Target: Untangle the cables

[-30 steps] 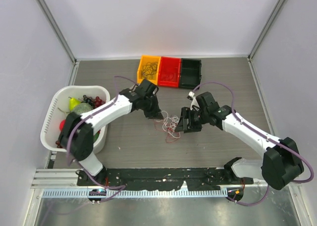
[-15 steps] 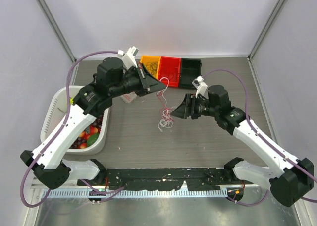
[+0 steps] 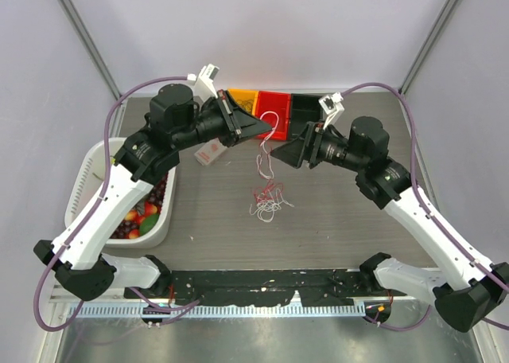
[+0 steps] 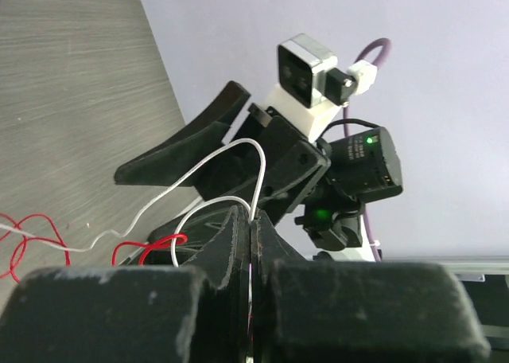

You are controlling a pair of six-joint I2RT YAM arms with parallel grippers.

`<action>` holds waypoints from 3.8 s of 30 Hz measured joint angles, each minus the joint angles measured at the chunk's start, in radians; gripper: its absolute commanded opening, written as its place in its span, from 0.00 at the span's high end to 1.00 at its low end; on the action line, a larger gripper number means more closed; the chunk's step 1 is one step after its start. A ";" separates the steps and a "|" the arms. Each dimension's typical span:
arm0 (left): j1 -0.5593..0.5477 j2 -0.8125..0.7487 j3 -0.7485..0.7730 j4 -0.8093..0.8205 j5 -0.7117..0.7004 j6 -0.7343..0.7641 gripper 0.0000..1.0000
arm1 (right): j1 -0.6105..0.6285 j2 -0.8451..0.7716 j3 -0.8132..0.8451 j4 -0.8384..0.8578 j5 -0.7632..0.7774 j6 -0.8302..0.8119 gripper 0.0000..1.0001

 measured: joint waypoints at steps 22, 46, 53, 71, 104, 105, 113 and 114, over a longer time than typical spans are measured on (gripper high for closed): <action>0.002 0.066 0.192 0.322 0.091 -0.306 1.00 | 0.155 0.259 -0.331 0.121 0.306 0.014 0.50; 0.005 0.086 0.323 0.177 0.039 -0.158 1.00 | 0.152 -0.016 0.103 -0.338 0.310 -0.218 0.30; 0.005 0.051 0.249 0.164 0.031 -0.160 1.00 | 0.152 0.028 0.412 -0.361 0.299 -0.331 0.31; 0.011 0.016 0.227 0.147 0.020 -0.165 1.00 | 0.152 0.159 0.470 -0.399 0.122 -0.285 0.34; 0.019 0.017 0.227 0.137 0.024 -0.185 1.00 | 0.149 0.189 0.481 -0.309 -0.013 -0.234 0.81; 0.021 0.017 0.227 0.136 0.024 -0.184 1.00 | 0.149 0.188 0.467 -0.297 -0.023 -0.219 0.86; 0.099 -0.027 0.144 0.075 -0.008 -0.115 1.00 | 0.149 0.166 0.444 -0.294 -0.020 -0.172 0.99; 0.120 -0.053 0.084 0.073 -0.002 -0.110 1.00 | 0.149 0.159 0.447 -0.295 -0.014 -0.164 0.99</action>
